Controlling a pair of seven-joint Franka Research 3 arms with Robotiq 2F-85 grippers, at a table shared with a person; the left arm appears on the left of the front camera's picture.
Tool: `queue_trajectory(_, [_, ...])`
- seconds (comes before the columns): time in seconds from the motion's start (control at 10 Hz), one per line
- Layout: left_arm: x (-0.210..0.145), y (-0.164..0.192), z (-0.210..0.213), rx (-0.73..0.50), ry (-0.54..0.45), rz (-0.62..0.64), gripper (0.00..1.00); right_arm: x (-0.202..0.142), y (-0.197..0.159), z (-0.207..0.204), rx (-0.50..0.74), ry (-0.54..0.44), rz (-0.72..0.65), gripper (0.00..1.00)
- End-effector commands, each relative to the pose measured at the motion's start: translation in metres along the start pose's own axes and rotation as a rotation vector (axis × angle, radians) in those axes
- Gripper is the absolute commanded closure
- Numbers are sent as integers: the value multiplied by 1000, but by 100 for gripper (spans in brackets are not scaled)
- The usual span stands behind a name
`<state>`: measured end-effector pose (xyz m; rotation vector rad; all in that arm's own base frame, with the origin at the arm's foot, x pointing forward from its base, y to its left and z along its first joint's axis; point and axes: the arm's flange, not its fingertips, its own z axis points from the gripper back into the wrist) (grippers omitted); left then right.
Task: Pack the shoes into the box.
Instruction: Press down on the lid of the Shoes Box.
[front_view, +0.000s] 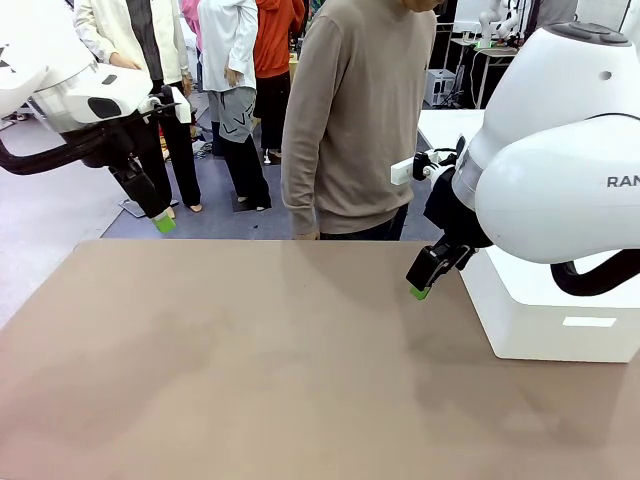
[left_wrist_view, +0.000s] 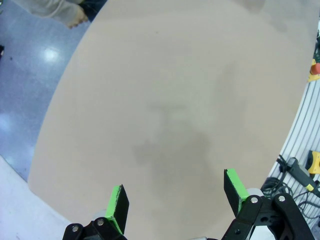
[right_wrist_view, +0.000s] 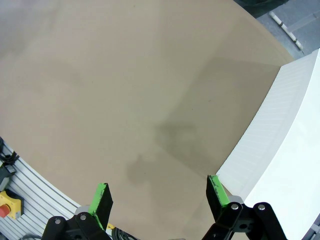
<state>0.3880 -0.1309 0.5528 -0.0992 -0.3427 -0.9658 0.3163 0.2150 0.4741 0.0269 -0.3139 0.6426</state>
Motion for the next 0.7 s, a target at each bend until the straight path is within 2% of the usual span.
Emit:
queue_trajectory(0.0, [0,1,1,8,3,0,0,0,0,2,0,1,-3,0])
queue_trajectory(0.6, [0,1,1,8,3,0,0,0,0,2,0,1,-3,0])
